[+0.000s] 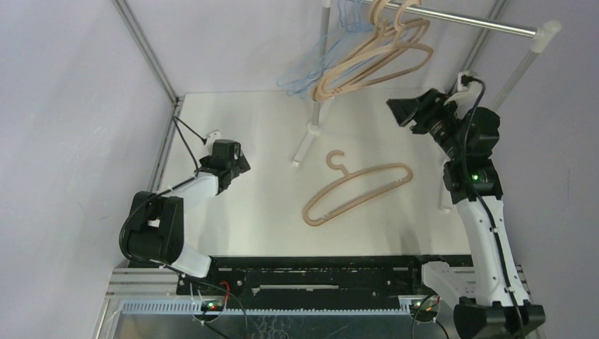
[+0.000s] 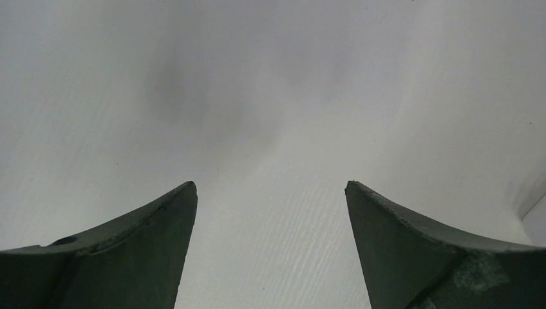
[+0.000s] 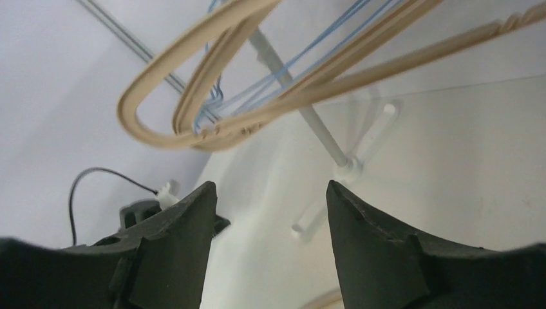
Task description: Organize the hangers
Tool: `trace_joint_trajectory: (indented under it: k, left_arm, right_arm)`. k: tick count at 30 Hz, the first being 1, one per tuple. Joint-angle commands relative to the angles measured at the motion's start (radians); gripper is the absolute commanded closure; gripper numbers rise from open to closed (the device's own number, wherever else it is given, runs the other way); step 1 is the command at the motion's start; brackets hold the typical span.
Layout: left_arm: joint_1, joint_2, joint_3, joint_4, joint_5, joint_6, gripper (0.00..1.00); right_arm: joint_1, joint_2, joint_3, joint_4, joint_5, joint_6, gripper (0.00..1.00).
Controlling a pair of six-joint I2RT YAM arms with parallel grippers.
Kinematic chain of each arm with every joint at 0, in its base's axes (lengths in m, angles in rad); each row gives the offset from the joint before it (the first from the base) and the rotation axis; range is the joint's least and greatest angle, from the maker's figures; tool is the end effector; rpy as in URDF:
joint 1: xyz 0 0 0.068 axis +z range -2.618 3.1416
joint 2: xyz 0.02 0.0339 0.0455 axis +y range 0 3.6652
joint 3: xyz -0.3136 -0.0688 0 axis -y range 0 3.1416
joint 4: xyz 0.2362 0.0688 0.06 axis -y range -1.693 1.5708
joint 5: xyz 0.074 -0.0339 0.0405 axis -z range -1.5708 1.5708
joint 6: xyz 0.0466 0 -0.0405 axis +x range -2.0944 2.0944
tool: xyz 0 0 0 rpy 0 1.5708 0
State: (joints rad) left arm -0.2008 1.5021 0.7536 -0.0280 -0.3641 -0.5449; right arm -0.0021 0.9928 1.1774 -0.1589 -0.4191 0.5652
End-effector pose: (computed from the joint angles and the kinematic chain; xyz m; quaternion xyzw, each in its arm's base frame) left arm 0.2936 -0.0428 0.2272 -0.2243 0.8816 0.0169 0.4151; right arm 0.1864 0.0186 0.4815 0.0480 0.6971 0.3341 0.6325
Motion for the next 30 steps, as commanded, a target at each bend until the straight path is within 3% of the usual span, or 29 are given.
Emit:
trace_joint_trajectory:
  k: [1,8,11,15,17,22,24,28,30]
  left_arm:
    - [-0.011,0.003,0.038,0.011,-0.024,0.024,0.09]
    - [-0.019,0.003,0.038,0.011,-0.029,0.031,0.06]
    - [-0.024,-0.003,0.032,0.015,-0.029,0.037,0.02]
    - [-0.040,-0.021,0.015,0.027,-0.017,0.057,0.01]
    - [-0.053,-0.031,0.002,0.039,-0.007,0.067,0.01]
    - [-0.080,-0.045,-0.006,0.042,0.005,0.078,0.01]
    - [-0.094,-0.065,-0.015,0.051,0.021,0.089,0.00]
    - [-0.132,-0.108,-0.032,0.040,0.033,0.105,0.01]
    - [-0.139,-0.129,-0.039,0.025,0.045,0.098,0.01]
  right_arm:
    - [0.167,-0.072,-0.031,-0.182,0.221,-0.222,0.30]
    - [0.486,-0.184,-0.188,-0.308,0.496,-0.237,0.25]
    - [0.646,-0.161,-0.236,-0.337,0.620,-0.218,0.25]
    - [0.765,-0.080,-0.243,-0.365,0.758,-0.207,0.24]
    - [0.778,-0.044,-0.242,-0.372,0.792,-0.191,0.22]
    - [0.764,0.019,-0.249,-0.374,0.839,-0.131,0.01]
    - [0.732,0.029,-0.288,-0.350,0.847,-0.085,0.00]
    - [0.591,0.040,-0.386,-0.238,0.634,-0.010,0.00]
    - [0.597,0.049,-0.433,-0.178,0.638,0.070,0.00]
